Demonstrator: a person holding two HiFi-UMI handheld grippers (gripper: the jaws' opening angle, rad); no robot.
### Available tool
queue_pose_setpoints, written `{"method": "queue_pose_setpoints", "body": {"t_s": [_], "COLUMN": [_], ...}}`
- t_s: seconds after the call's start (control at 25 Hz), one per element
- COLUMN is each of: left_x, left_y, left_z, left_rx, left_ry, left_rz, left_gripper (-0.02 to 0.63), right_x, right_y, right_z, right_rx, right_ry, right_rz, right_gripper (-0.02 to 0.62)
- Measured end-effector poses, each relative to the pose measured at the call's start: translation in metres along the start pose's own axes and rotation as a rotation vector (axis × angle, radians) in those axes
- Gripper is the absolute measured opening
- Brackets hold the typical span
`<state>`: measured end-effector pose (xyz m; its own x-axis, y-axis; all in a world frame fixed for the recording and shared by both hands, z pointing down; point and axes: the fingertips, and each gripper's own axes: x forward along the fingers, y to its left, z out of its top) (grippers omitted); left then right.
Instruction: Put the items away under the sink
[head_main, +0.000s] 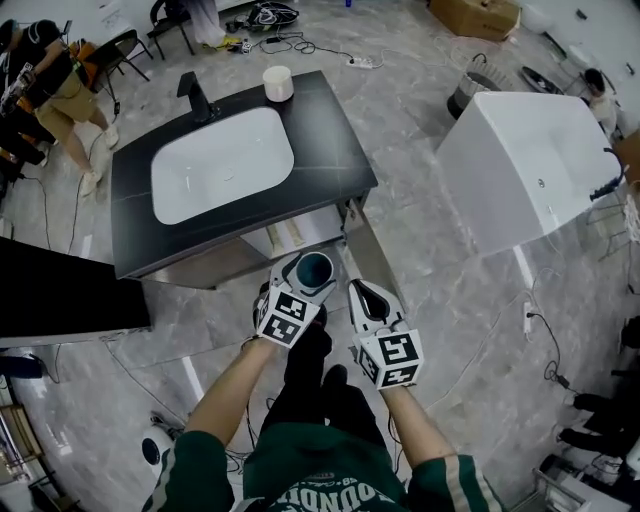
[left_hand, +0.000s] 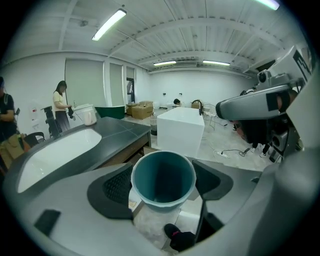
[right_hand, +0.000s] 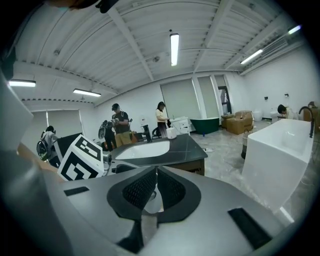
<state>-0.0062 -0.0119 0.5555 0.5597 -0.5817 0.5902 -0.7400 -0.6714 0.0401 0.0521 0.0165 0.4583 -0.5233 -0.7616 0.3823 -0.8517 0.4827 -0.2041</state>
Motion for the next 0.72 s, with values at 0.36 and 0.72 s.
{"method": "queue_pose_setpoints", "body": {"t_s": [0.36,0.72], "left_x": [0.133,0.29], "left_y": [0.058,0.113], "left_z": [-0.1,-0.195], "left_rx": [-0.02,0.008], "left_ry": [-0.043,-0.023], "left_rz": [0.036,0.046], "left_gripper": [0.385,0.385], "right_x": [0.095,0.197], "right_y": [-0.042,-0.099], "right_z": [-0.109,-0.223], "right_rx": [-0.042,-0.061], "right_ry": [-0.027,-0.063], "right_rz": [-0.013,-0.023], "right_gripper": [0.043,0.043]}}
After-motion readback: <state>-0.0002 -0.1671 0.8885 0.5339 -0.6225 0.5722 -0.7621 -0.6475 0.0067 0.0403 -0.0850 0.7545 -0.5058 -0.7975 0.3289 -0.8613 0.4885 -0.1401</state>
